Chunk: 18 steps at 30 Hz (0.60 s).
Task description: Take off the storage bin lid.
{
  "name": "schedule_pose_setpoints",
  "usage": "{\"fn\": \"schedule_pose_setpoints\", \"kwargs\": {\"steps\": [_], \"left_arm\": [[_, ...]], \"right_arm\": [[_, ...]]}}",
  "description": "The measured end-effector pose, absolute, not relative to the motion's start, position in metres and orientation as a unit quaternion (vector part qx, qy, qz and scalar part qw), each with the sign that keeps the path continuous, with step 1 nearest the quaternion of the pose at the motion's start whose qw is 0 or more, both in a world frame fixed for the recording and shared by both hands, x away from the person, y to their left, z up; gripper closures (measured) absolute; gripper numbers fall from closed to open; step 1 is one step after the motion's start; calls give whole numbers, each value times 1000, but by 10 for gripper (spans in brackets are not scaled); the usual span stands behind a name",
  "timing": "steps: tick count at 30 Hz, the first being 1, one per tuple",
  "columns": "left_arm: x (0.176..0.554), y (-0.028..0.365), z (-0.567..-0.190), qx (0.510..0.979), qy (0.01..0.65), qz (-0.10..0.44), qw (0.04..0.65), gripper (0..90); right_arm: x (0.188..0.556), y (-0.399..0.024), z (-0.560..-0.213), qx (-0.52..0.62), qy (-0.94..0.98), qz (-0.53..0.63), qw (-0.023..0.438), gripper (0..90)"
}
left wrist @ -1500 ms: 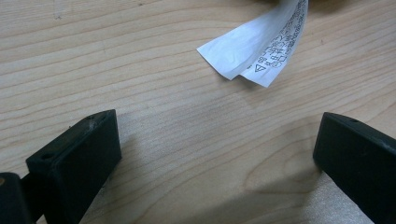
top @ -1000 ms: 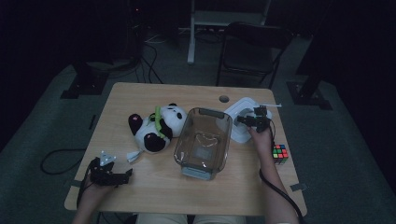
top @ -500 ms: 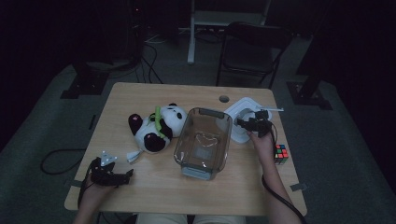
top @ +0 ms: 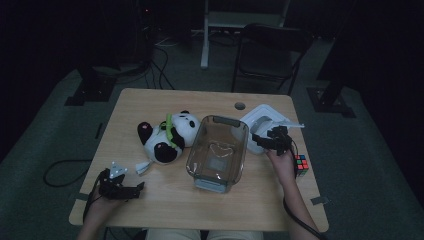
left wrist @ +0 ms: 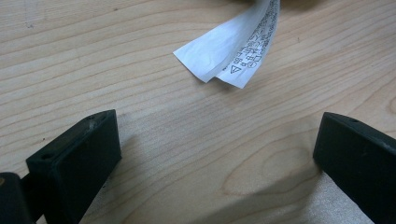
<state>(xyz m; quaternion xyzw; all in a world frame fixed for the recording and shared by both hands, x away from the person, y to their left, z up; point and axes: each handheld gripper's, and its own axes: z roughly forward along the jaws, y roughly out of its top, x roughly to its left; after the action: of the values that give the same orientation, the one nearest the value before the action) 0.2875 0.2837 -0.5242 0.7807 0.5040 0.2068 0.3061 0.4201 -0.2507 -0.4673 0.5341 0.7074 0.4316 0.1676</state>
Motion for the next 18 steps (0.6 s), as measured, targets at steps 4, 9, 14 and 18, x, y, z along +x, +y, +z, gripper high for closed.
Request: {"fn": "schedule_pose_setpoints", "kwargs": {"steps": [4,9,14,18], "left_arm": [[287,284,-524,775,514,210,303,14],[285,286,-524,760,536,218,297,15],[283,287,-524,766,526,215,301,15],[283,287,-523,774,517,208,300,14]], "right_arm": [[412,-246,-470,527,715,428,167,244],[406,-244,-475,520,725,421,166,218],[397,-243,-480,509,729,430,159,173],[388,-245,-483,494,735,440,151,127]]}}
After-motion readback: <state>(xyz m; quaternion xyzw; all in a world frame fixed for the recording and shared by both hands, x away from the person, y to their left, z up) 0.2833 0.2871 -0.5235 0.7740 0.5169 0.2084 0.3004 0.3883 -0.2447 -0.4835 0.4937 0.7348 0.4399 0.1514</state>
